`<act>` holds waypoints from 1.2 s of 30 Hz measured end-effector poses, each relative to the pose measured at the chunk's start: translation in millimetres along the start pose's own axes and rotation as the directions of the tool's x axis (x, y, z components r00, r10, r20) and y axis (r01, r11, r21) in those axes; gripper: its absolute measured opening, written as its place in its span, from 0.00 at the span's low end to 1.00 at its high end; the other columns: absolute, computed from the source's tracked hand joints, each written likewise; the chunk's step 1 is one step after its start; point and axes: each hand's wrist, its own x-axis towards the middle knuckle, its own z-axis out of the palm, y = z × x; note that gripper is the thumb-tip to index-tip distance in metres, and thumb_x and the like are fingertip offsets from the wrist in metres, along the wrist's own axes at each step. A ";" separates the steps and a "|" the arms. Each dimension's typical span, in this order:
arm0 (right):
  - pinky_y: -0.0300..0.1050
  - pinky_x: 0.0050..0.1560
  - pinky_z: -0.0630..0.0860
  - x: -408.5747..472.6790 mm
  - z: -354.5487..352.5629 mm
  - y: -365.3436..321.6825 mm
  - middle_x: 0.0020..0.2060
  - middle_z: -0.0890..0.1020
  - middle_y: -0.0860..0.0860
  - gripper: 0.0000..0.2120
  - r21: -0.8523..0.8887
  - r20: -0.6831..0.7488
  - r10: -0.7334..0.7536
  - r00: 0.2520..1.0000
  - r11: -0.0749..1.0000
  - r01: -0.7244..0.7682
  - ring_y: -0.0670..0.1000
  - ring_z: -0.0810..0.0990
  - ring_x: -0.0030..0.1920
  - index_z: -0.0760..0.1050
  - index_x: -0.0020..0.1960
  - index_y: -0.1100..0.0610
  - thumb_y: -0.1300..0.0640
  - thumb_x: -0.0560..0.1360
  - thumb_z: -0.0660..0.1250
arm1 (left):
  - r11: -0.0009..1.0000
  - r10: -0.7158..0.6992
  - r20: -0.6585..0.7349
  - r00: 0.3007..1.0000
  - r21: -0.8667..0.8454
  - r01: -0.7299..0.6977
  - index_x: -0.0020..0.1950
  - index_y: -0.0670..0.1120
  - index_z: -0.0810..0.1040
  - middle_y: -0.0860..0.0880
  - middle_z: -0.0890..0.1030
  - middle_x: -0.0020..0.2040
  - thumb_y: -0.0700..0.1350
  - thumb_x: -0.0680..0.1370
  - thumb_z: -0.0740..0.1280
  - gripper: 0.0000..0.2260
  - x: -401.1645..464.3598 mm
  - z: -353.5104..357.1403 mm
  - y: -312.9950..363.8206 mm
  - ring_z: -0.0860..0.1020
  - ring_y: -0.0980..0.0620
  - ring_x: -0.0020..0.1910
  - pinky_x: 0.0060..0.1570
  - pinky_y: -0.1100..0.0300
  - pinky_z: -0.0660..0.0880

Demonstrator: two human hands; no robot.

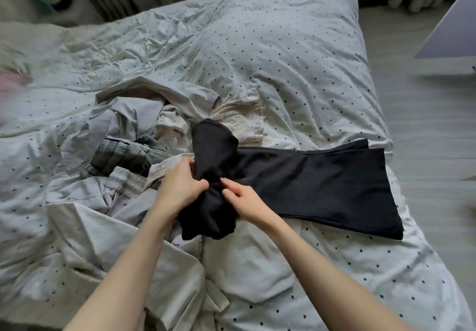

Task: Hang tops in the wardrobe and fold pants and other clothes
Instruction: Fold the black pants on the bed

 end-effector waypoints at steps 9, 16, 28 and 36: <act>0.46 0.69 0.66 -40.4 -87.2 47.3 0.70 0.70 0.47 0.21 0.398 -0.180 0.231 0.956 0.906 -0.144 0.45 0.70 0.66 0.64 0.73 0.50 0.53 0.80 0.59 | 0.924 0.196 0.455 0.869 -0.382 -0.009 0.69 0.43 0.70 0.45 0.78 0.61 0.39 0.79 0.63 0.18 -4.9 82.8 46.4 0.76 0.56 0.56 0.62 0.62 0.69; 0.60 0.70 0.59 -34.8 -46.9 50.2 0.72 0.66 0.58 0.22 -0.753 -0.204 -0.482 0.852 0.633 0.178 0.60 0.62 0.73 0.71 0.69 0.56 0.53 0.75 0.65 | 0.732 -0.187 -0.053 0.981 -0.674 0.103 0.58 0.36 0.77 0.37 0.80 0.54 0.32 0.77 0.61 0.11 16.4 77.9 7.5 0.77 0.50 0.46 0.48 0.62 0.73; 0.49 0.74 0.43 -14.2 -61.3 97.8 0.77 0.43 0.52 0.34 -0.786 -0.057 -0.183 0.981 0.614 0.069 0.51 0.42 0.77 0.47 0.77 0.47 0.43 0.78 0.59 | 0.594 -0.061 0.500 0.864 -0.678 0.434 0.61 0.48 0.74 0.52 0.83 0.53 0.50 0.67 0.75 0.25 59.8 110.0 -41.4 0.81 0.58 0.47 0.41 0.58 0.76; 0.42 0.74 0.48 -18.6 -66.5 73.4 0.77 0.46 0.47 0.35 -0.465 -0.028 -0.118 0.993 0.881 0.091 0.46 0.44 0.76 0.51 0.76 0.45 0.50 0.76 0.66 | 0.747 0.048 0.194 0.980 -0.659 0.094 0.49 0.48 0.76 0.54 0.82 0.45 0.40 0.69 0.75 0.13 52.0 79.8 -14.4 0.80 0.64 0.39 0.35 0.71 0.74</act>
